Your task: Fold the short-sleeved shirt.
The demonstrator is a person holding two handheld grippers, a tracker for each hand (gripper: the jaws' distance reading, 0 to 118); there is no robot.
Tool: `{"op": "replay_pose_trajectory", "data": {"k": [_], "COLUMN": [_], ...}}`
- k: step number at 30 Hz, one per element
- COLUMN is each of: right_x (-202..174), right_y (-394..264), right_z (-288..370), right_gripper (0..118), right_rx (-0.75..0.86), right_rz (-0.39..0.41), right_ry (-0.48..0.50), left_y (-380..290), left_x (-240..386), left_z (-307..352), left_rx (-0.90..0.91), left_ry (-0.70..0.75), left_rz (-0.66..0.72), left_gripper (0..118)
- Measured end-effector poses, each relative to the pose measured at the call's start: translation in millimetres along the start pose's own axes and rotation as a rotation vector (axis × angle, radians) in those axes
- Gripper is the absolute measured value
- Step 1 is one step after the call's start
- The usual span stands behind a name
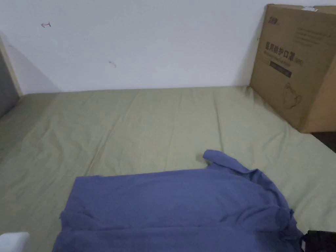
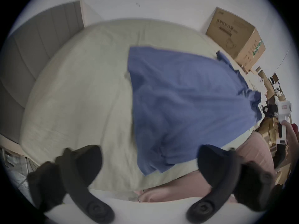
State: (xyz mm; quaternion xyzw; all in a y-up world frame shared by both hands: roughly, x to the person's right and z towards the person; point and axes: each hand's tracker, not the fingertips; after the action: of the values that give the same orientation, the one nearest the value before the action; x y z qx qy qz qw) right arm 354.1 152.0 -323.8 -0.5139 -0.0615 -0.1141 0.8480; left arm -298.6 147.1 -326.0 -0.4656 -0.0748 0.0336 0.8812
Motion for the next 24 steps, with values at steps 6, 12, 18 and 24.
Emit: {"op": "replay_pose_trajectory", "data": {"k": [6, 12, 18, 24], "right_x": [-65.1, -128.7, -148.3, -133.4], "right_y": [-2.6, -45.9, -39.3, -20.8], "right_z": [93.3, 121.0, 103.7, 91.8], "right_gripper": [117, 0, 0, 0], "right_rx": [0.354, 0.82, 0.776, 0.709], "right_rz": [0.113, 0.134, 0.074, 0.115], "right_ry": [0.127, 0.258, 0.315, 0.251], "left_y": [27.1, 7.0, 34.5, 187.8], "left_x": [29.8, 91.2, 101.6, 23.6], "left_z": [63.0, 91.3, 78.4, -20.6], "left_rx": [0.347, 0.773, 0.767, 0.135], "left_ry": [-0.096, -0.08, 0.013, -0.058], "left_rz": [0.075, 0.032, -0.029, -0.033], "left_gripper": [112, 4, 0, 0]}}
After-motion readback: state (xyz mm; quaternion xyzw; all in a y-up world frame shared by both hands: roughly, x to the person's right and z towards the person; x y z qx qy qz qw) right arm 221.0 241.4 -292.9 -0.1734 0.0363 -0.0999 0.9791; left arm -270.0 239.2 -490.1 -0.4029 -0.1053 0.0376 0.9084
